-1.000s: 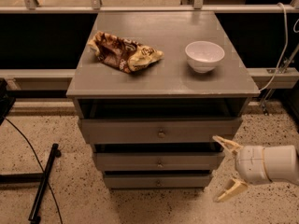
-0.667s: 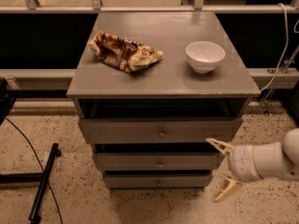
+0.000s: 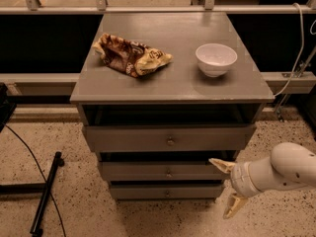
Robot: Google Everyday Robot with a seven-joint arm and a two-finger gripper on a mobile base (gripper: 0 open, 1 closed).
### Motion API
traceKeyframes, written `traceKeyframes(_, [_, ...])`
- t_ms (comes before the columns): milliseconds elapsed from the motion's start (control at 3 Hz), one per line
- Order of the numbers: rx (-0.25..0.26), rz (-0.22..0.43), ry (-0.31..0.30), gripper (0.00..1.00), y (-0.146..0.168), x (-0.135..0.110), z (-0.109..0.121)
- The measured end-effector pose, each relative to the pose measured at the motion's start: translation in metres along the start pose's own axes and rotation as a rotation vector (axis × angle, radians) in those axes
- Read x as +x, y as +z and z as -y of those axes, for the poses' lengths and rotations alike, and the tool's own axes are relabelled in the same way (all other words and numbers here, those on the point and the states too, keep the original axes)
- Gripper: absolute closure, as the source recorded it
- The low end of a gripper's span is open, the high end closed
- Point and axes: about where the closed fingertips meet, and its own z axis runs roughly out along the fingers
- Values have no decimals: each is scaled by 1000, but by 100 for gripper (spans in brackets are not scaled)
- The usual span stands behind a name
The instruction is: Open middle drawer
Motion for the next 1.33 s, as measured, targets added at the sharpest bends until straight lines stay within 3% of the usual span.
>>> traceKeyframes(667, [-7, -11, 25, 0, 11, 5, -10])
traceKeyframes(1000, [4, -54, 39, 0, 39, 25, -25])
traceKeyframes(1333, [4, -54, 39, 0, 39, 25, -25])
